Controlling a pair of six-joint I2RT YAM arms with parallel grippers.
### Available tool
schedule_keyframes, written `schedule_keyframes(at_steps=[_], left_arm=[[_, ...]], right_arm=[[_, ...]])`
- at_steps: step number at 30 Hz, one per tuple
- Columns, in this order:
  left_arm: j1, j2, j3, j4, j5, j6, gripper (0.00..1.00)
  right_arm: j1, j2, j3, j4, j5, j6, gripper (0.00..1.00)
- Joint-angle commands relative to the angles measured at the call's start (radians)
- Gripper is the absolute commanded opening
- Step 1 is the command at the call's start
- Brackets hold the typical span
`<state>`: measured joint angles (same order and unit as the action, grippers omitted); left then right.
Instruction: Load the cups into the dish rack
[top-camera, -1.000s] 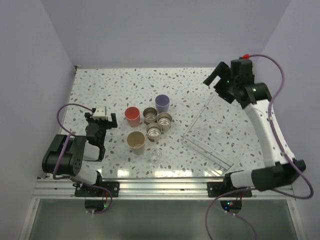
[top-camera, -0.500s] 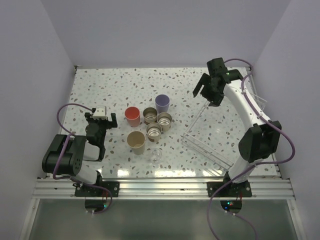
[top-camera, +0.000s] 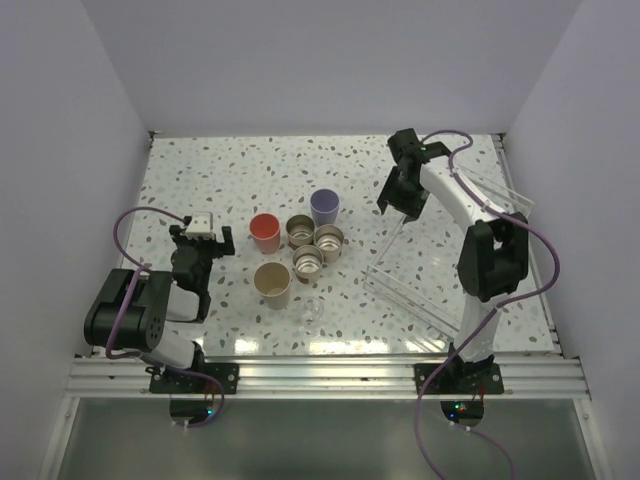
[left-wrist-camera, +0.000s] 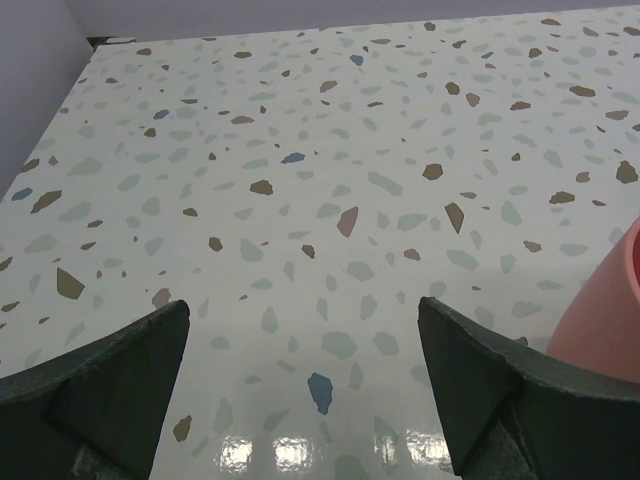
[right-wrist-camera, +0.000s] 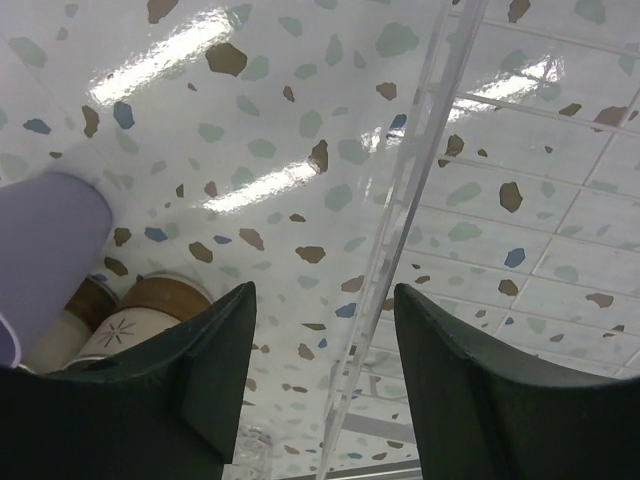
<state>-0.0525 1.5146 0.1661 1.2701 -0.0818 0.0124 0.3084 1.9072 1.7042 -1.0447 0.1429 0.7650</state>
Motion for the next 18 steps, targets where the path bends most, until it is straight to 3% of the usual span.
schedule_keyframes(at_steps=[1,7,16,18], left_arm=[[0.008,0.001,0.012,0.084,0.002,0.018,1.00],[0.008,-0.001,0.012,0.081,0.002,0.018,1.00],[0.008,-0.005,0.013,0.069,0.001,0.015,1.00],[0.008,-0.033,0.019,0.025,-0.012,0.020,1.00]], right_arm=[[0.000,0.023,0.037,-0.026,0.035,-0.016,0.60],[0.000,0.041,0.006,-0.003,0.032,-0.044,0.42],[0.000,0.039,-0.003,0.011,0.043,-0.116,0.00],[0.001,0.039,0.000,0.014,0.032,-0.127,0.00]])
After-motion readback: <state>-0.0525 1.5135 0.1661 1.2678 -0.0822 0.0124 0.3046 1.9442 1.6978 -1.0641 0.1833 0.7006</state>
